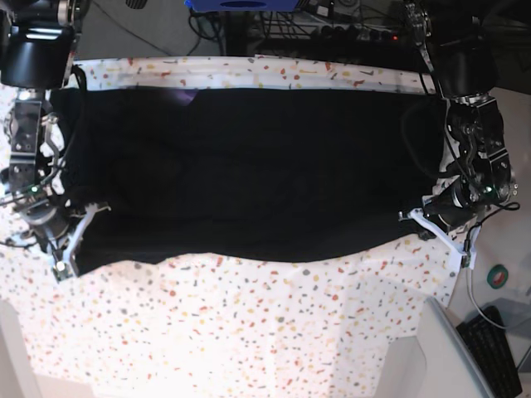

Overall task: Layout the t-shirt on the table in an organized manner, then fold the t-shirt properly
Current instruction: 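Lift the hem with both grippers and fold it toward the collar, then lay the folded hem down with both grippers and release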

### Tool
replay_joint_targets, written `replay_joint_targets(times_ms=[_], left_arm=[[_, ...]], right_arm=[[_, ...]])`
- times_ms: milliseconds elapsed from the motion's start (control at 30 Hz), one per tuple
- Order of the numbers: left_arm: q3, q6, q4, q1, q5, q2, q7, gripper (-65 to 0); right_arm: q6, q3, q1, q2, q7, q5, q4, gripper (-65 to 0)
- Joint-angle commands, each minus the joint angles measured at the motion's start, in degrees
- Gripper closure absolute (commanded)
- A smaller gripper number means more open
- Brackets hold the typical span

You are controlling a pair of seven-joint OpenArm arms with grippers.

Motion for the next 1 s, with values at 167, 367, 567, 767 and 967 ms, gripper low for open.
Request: replay_joint_targets(times_ms=[167,367,567,767,967], left_arm=[[0.37,-0.04,-0.44,2.32,-0.32,-2.37,-1.18,0.0],[0.46,-0.13,0.27,4.70,-0.58,-3.60,-4.25,0.0],[0.46,-6.46,3.34,8.13,-0.14,-4.65,-4.25,0.0],[0.46,-6.46,3.69,11.20,-0.14,-4.74,-4.61,0.0],[0.28,-6.46,4.05,11.11,-0.05,-4.92,-4.61,0.0]], right_arm=[[-0.38,4.19,-4.55,-1.12,-3.35,0.13,7.32,0.0],[-0.38,7.01,-9.30,-4.99,-4.32,0.13,11.98,0.0],[-0.38,8.94,-13.52,-7.63,-4.32,0.13,14.35,0.0],[-0.38,9.03,-17.74,-8.42,-4.32,0.13,16.37,0.0],[-0.38,9.03,-21.26,-10.70,-9.06,0.13,24.02,0.0]])
